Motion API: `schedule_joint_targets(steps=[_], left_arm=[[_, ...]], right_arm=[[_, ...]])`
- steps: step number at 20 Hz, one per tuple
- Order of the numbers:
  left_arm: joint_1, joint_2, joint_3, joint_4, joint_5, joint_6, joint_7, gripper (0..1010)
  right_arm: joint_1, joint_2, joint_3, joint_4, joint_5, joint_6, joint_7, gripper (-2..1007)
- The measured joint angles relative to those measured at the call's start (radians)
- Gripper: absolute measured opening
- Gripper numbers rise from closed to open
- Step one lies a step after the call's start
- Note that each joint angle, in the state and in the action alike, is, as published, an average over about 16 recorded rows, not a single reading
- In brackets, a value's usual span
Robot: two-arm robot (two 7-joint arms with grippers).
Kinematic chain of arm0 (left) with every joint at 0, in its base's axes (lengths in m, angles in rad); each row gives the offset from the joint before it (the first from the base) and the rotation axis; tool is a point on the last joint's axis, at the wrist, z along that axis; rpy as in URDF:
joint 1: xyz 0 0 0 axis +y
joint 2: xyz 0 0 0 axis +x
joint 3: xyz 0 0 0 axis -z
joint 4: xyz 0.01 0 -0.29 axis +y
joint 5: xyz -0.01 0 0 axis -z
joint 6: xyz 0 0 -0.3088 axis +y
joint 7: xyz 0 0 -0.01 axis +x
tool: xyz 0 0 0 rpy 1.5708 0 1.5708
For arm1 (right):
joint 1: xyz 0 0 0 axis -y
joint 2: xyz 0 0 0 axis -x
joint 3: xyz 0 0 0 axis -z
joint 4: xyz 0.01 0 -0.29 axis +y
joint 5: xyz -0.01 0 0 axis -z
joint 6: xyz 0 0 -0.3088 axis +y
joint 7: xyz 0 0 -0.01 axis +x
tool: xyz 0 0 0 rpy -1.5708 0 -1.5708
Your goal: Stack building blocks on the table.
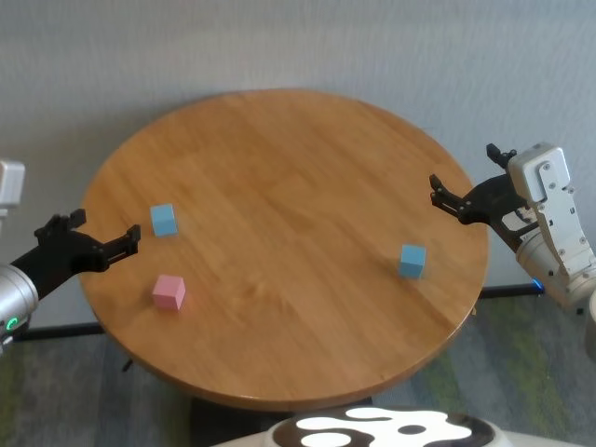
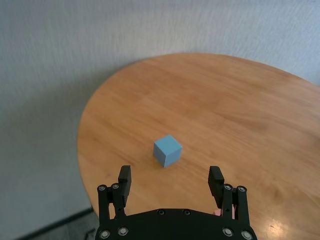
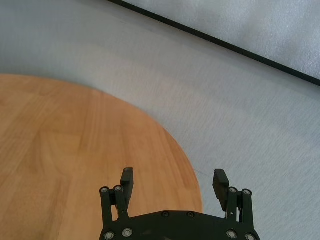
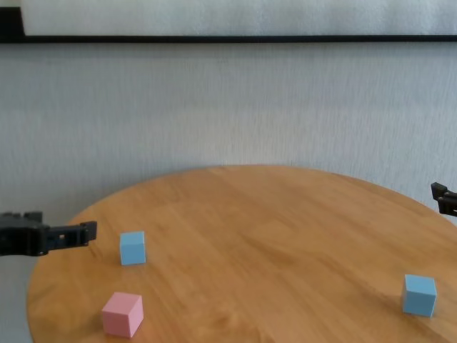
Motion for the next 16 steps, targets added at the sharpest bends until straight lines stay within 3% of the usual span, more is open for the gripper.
schedule_joint_targets(steps=[4,7,11,16], left_arm=[[0.008,0.004,-0.022,-0.032,-0.071,0.097,-0.040,1000],[0.002,0.007,-0.024,-0.044,-0.094,0.153,-0.063,1000],[-0.018,0.011,-0.008,-0.051,-0.086,0.204,-0.088,1000],[-0.047,0.012,0.025,-0.050,-0.049,0.247,-0.108,1000]], right_arm=[[0.000,0.000,0.000,0.000,0.000,0.000,0.000,1005],[0.000,0.000,0.000,0.000,0.000,0.000,0.000,1005],[0.000,0.000,0.000,0.000,0.000,0.000,0.000,1005],[0.000,0.000,0.000,0.000,0.000,0.000,0.000,1005]])
